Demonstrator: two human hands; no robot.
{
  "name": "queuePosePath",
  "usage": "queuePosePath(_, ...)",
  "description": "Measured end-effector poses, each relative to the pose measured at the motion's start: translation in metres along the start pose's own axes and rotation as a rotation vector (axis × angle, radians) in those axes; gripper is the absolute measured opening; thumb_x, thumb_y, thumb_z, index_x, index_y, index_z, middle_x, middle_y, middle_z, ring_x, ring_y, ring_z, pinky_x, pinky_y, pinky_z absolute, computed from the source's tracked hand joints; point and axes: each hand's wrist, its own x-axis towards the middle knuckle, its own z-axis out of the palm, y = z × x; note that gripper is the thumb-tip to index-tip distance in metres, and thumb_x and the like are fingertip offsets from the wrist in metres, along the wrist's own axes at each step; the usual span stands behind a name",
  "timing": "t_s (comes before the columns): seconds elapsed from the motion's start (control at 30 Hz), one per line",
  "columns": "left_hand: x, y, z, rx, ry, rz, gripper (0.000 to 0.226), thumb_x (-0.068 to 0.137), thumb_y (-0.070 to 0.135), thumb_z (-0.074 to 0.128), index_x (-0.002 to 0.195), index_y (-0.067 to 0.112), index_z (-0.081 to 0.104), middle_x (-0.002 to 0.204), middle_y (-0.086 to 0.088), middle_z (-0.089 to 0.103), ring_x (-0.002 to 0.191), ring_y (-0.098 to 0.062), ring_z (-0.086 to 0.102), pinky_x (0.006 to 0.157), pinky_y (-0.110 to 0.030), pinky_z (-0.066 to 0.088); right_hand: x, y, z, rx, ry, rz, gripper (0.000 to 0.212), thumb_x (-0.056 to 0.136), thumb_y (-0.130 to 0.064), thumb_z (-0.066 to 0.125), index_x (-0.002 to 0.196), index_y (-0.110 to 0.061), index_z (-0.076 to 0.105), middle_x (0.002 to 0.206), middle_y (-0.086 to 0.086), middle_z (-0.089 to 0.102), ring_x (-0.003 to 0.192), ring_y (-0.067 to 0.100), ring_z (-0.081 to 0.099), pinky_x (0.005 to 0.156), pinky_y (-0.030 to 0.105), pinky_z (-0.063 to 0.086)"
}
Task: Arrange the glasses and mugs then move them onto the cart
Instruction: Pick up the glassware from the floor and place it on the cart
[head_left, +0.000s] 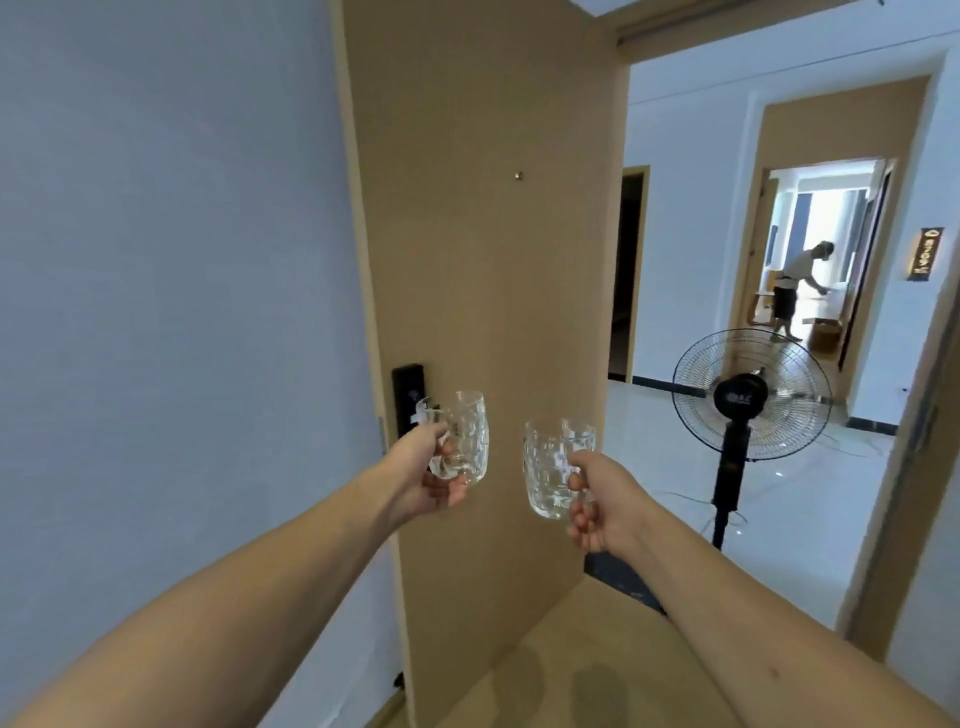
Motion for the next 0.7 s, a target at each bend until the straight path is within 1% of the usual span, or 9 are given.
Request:
queuePosePath(0.17, -0.055, 0.011, -0.117, -0.028, 0.209, 0.042, 0.035, 0.099, 0.037, 0.055, 0.075, 0.013, 0.049, 0.091, -0.02, 0.06, 0.082, -0.033, 0.059, 0.079, -0.039, 0.057, -0.033, 0.006, 0.103, -0.1, -0.183, -0.039, 0.041, 0.095, -0.043, 0.053, 0.063, -0.021, 0.041, 0.057, 0.0, 0.036, 0.048, 0.014, 0.031, 0.051, 0.024, 0.043)
queuePosePath(0.23, -0.083, 0.007, -0.169, -0.043, 0.281, 0.046, 0.034, 0.099, 0.039, 0.055, 0.077, 0.013, 0.05, 0.093, -0.021, 0.058, 0.082, -0.033, 0.058, 0.077, -0.038, 0.057, -0.054, 0.015, 0.149, -0.134, -0.25, -0.035, 0.043, 0.096, -0.043, 0.053, 0.06, -0.021, 0.04, 0.055, 0.0, 0.037, 0.048, 0.014, 0.032, 0.05, 0.022, 0.041)
queuePosePath(0.33, -0.134, -0.001, -0.247, -0.071, 0.389, 0.054, 0.033, 0.1, 0.038, 0.054, 0.078, 0.014, 0.049, 0.09, -0.018, 0.058, 0.081, -0.032, 0.057, 0.073, -0.038, 0.056, -0.093, 0.034, 0.22, -0.177, -0.349, -0.001, 0.044, 0.093, -0.045, 0.056, 0.058, -0.022, 0.043, 0.052, 0.0, 0.04, 0.044, 0.014, 0.032, 0.051, 0.021, 0.04)
queuePosePath(0.43, -0.189, -0.014, -0.322, -0.12, 0.492, 0.075, 0.029, 0.099, 0.035, 0.055, 0.081, 0.013, 0.05, 0.093, -0.018, 0.058, 0.081, -0.032, 0.057, 0.075, -0.039, 0.057, -0.137, 0.057, 0.291, -0.213, -0.46, 0.011, 0.04, 0.091, -0.044, 0.058, 0.061, -0.021, 0.045, 0.051, 0.002, 0.041, 0.044, 0.015, 0.033, 0.05, 0.021, 0.039)
queuePosePath(0.53, -0.247, -0.031, -0.39, -0.192, 0.597, 0.081, 0.029, 0.1, 0.035, 0.055, 0.083, 0.012, 0.051, 0.098, -0.021, 0.056, 0.083, -0.033, 0.057, 0.083, -0.041, 0.058, -0.187, 0.081, 0.358, -0.252, -0.578, 0.009, 0.037, 0.09, -0.04, 0.056, 0.062, -0.02, 0.044, 0.051, 0.003, 0.041, 0.045, 0.017, 0.033, 0.05, 0.022, 0.039)
queuePosePath(0.6, -0.289, -0.042, -0.432, -0.228, 0.669, 0.084, 0.03, 0.1, 0.035, 0.056, 0.083, 0.012, 0.051, 0.099, -0.021, 0.056, 0.083, -0.032, 0.059, 0.08, -0.041, 0.059, -0.222, 0.099, 0.401, -0.271, -0.65, 0.015, 0.037, 0.09, -0.04, 0.056, 0.062, -0.02, 0.044, 0.052, 0.003, 0.041, 0.046, 0.017, 0.034, 0.05, 0.022, 0.04)
queuePosePath(0.7, -0.351, -0.06, -0.491, -0.258, 0.782, 0.094, 0.029, 0.1, 0.036, 0.055, 0.085, 0.012, 0.052, 0.095, -0.021, 0.055, 0.078, -0.031, 0.059, 0.078, -0.041, 0.059, -0.274, 0.126, 0.46, -0.319, -0.757, 0.03, 0.036, 0.09, -0.04, 0.056, 0.063, -0.02, 0.045, 0.051, 0.003, 0.042, 0.045, 0.017, 0.036, 0.049, 0.022, 0.041)
